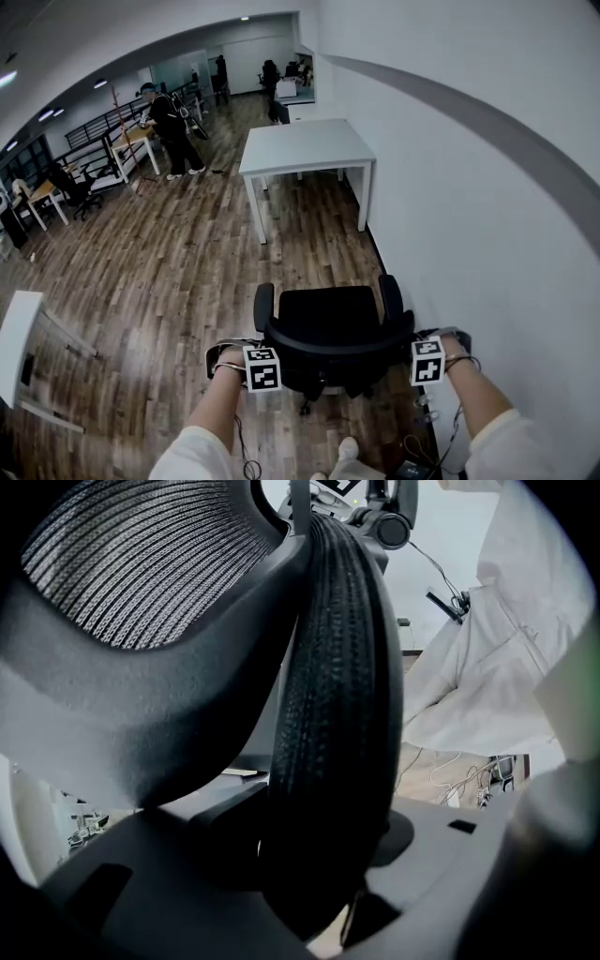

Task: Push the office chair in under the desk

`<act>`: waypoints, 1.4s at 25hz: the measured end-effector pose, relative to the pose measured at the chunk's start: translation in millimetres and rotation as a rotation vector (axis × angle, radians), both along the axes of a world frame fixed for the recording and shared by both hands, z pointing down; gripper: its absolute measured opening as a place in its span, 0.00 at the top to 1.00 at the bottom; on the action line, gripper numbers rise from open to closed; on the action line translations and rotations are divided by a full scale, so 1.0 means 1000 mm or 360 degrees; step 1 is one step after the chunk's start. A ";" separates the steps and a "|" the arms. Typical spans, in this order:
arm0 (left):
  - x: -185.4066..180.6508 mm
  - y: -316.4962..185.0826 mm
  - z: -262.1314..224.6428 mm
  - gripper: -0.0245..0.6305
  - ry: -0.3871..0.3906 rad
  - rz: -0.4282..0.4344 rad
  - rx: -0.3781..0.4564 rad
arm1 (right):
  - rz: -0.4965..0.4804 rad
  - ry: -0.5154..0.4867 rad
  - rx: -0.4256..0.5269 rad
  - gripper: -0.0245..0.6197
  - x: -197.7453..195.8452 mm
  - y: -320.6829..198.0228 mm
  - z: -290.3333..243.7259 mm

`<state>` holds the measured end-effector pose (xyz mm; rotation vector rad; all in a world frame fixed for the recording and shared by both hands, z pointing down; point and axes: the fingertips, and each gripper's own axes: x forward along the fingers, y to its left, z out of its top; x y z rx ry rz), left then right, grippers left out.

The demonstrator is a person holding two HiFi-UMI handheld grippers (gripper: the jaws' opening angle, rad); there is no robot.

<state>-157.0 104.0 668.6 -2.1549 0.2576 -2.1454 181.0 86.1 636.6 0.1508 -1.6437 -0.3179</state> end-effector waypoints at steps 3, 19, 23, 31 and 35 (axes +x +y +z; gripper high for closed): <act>0.002 -0.013 0.002 0.64 -0.0003 -0.0007 -0.0014 | -0.0007 0.0001 -0.0009 0.79 0.002 -0.016 0.002; 0.004 -0.081 0.003 0.64 -0.0010 -0.0061 -0.0009 | -0.0073 -0.0015 0.0008 0.79 0.003 -0.095 0.002; 0.005 -0.093 0.003 0.64 -0.0007 -0.0071 -0.0008 | -0.0078 -0.0004 0.0007 0.80 0.006 -0.109 0.002; 0.002 -0.131 0.001 0.64 -0.0008 -0.0066 -0.0008 | -0.0084 -0.0008 0.0006 0.80 0.001 -0.146 0.000; 0.004 -0.154 0.002 0.64 -0.0001 -0.0062 -0.0001 | -0.0075 0.0002 0.0011 0.80 0.004 -0.168 0.002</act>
